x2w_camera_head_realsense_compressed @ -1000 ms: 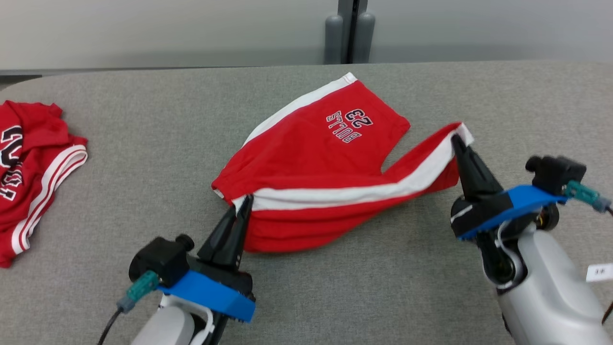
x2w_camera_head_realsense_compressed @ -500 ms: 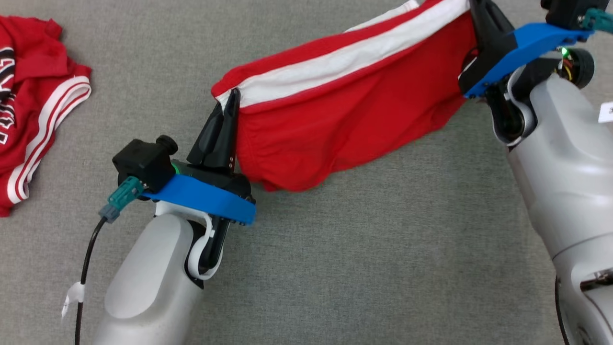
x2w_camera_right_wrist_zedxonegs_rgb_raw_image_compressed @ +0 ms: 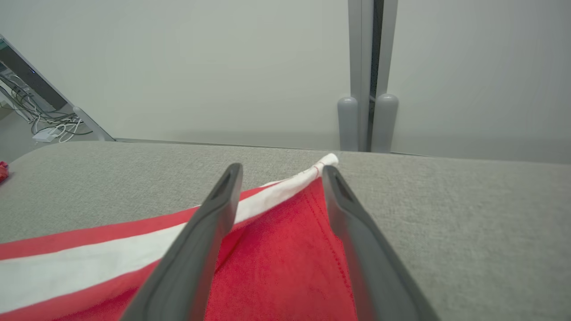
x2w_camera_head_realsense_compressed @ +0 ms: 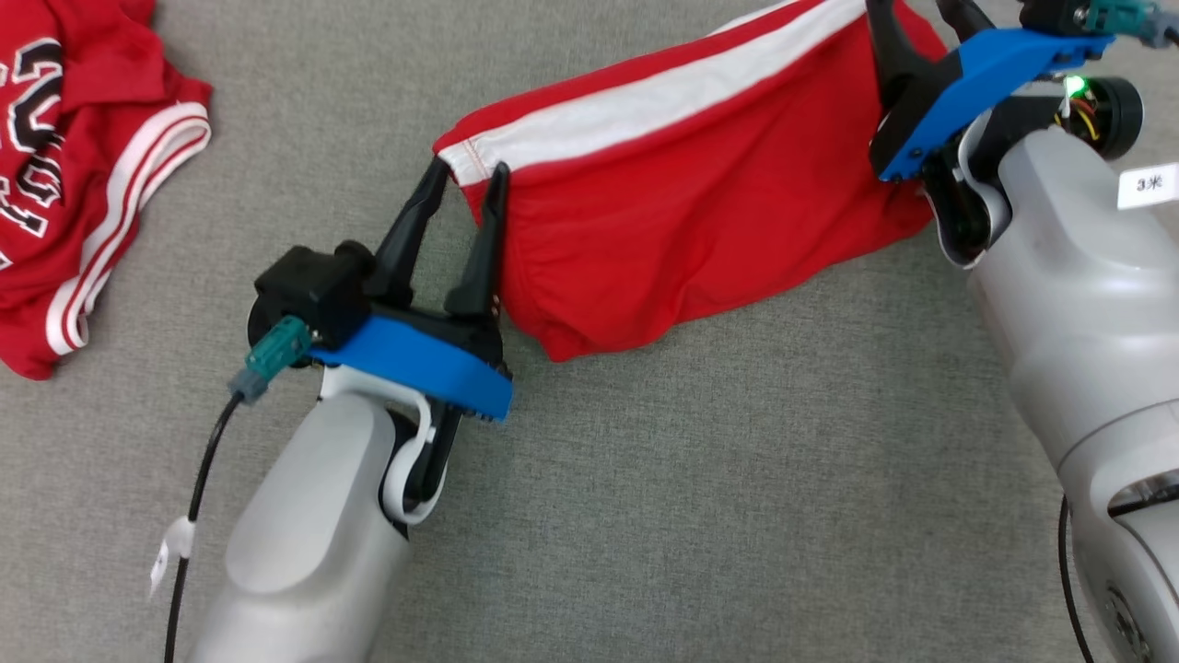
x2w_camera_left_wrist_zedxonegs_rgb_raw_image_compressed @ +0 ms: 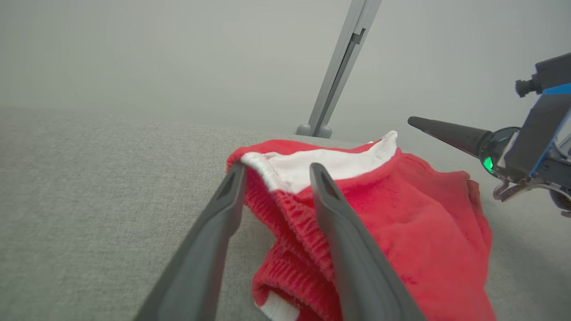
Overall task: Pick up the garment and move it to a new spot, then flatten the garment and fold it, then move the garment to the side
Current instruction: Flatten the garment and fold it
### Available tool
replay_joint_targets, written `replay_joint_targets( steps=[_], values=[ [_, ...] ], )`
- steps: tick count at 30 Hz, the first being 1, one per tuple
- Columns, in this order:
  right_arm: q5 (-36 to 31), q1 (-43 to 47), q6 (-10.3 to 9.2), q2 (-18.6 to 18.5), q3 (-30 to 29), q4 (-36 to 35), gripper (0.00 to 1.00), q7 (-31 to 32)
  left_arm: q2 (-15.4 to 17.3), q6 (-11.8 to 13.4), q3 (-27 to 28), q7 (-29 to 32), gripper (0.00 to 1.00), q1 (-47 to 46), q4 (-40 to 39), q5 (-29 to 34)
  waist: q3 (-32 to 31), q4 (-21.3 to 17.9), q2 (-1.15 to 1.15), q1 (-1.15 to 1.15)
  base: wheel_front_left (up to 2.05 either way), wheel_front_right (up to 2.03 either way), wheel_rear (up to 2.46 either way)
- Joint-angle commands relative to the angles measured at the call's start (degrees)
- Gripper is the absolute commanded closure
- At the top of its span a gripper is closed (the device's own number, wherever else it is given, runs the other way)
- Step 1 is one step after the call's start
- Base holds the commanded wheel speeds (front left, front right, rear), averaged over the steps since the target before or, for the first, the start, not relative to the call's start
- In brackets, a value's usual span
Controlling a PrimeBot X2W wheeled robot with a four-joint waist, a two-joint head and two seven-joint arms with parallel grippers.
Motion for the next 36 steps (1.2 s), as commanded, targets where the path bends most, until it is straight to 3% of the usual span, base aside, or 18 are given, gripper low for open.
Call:
replay_joint_targets(
  steps=[1,8,14,20,25,30,31,32,33,36],
  values=[
    [0.15,1.41,0.01,-0.53,0.27,0.33,0.0,-0.59,0.29,-0.09,0.27,-0.17,0.0,1.46,0.13,0.84,-1.22,-0.61,-0.02,0.0,0.0,0.0,0.0],
    [1.46,6.8,0.01,-3.96,3.17,0.56,0.0,-0.95,0.96,-0.09,3.92,-0.17,0.0,9.1,-3.42,4.86,-5.76,-0.39,-0.02,0.0,0.0,0.0,0.0],
    [3.17,9.49,0.01,-8.08,4.18,0.94,0.0,0.89,-0.81,-0.09,15.61,-0.17,0.0,17.88,-11.21,9.74,-6.66,1.23,-0.02,0.0,0.0,0.0,0.0],
    [4.64,9.97,0.01,-9.72,3.74,1.32,0.0,2.07,-2.8,-0.09,24.64,-0.16,0.0,24.3,-16.5,15.88,-5.7,2.8,-0.02,0.0,0.0,0.0,0.0],
    [4.17,10.15,0.01,-9.81,4.54,1.55,0.0,3.85,-3.44,-0.09,26.05,-0.17,0.0,26.15,-18.43,19.87,-4.91,3.94,-0.02,0.0,0.0,0.0,0.0],
    [3.56,11.13,0.01,-9.72,5.18,1.73,0.0,7.84,-3.44,1.04,23.91,-0.17,0.0,25.99,-18.04,18.42,-4.69,4.67,-0.02,0.0,0.0,0.0,0.0],
    [3.32,11.33,0.01,-9.67,5.38,1.81,0.11,9.04,-3.46,1.2,23.57,-0.17,0.0,25.69,-17.92,18.17,-4.69,4.74,-0.02,0.0,0.0,0.0,0.0],
    [3.23,11.69,0.02,-9.4,5.65,1.91,0.63,9.71,-3.44,1.37,23.17,-0.17,0.0,25.38,-17.85,18.02,-4.76,4.77,-0.02,0.0,0.0,0.0,0.0],
    [3.38,11.87,0.02,-9.16,5.67,1.94,1.0,9.85,-3.43,1.37,22.72,-0.17,0.0,25.2,-17.71,18.01,-4.91,4.72,-0.02,0.0,0.0,0.0,0.0],
    [3.61,12.89,0.01,-8.57,6.03,1.94,1.0,9.82,-3.45,1.39,22.16,-0.17,0.0,25.21,-17.32,18.4,-5.96,3.98,-0.02,0.0,0.0,0.0,0.0]
  ],
)
